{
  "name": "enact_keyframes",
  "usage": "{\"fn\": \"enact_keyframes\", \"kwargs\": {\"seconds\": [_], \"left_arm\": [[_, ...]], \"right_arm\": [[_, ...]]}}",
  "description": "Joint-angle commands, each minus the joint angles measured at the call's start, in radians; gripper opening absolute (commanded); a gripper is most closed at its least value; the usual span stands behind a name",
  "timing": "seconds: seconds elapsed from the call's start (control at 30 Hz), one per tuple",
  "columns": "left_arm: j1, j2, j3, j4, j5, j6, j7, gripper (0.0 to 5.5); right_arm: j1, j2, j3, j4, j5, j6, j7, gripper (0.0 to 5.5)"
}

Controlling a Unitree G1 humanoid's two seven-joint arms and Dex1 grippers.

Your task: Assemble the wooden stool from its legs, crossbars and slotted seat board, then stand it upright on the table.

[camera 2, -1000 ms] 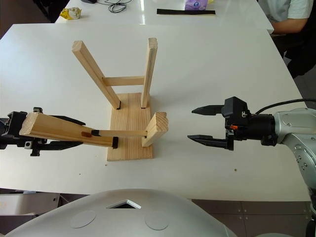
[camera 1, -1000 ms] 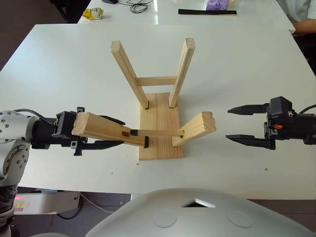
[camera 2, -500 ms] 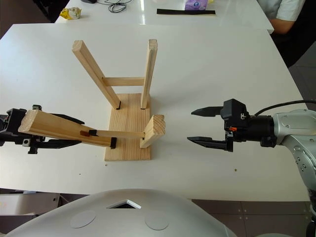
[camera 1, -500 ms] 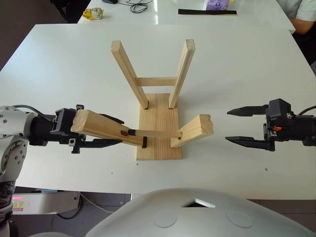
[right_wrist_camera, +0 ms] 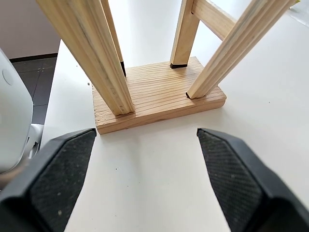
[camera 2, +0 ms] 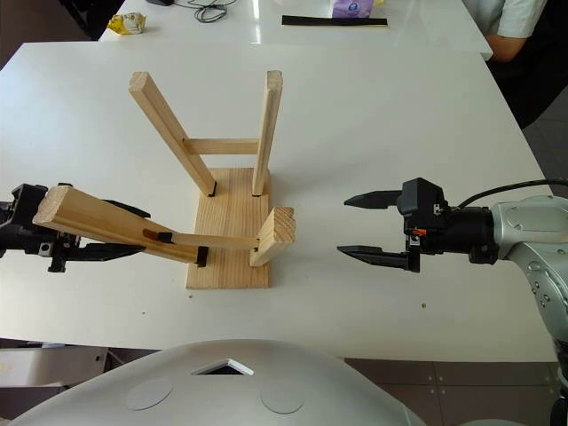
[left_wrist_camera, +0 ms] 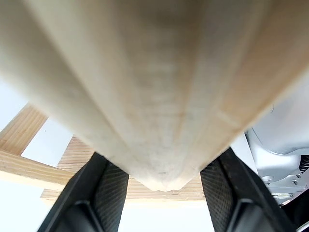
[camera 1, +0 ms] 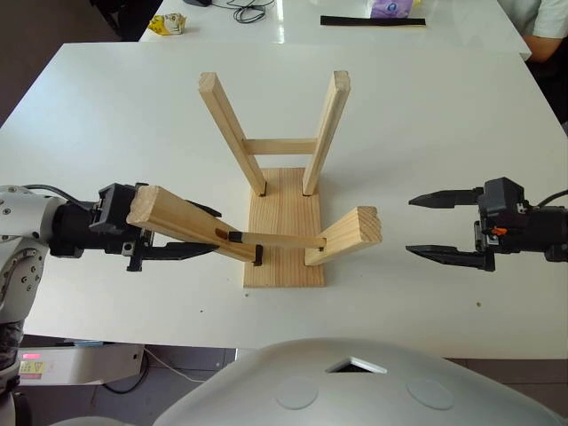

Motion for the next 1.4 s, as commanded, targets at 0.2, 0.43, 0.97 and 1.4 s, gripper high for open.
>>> {"fn": "enact_keyframes", "kwargs": {"seconds": [0.2, 0.43, 0.97, 1.4], "left_arm": [[-0.026, -0.005, 0.038, -0.042, -0.021, 0.065, 0.003, 2.06], [-0.002, -0.054, 0.019, -0.062, 0.038, 0.013, 0.008, 2.06], [0.087, -0.053, 0.028, -0.079, 0.067, -0.023, -0.037, 2.06], [0.095, -0.025, 0.023, -0.077, 0.077, -0.032, -0.060, 2.06]], "right_arm": [[0.006, 0.000, -0.003, 0.000, -0.018, -0.017, -0.003, 3.86], [-0.001, 0.001, 0.001, 0.004, -0.018, -0.021, -0.004, 3.86], [-0.011, -0.008, 0.004, 0.023, -0.020, -0.026, 0.008, 3.86], [-0.018, -0.012, 0.006, 0.032, -0.021, -0.033, 0.014, 3.86]]}}
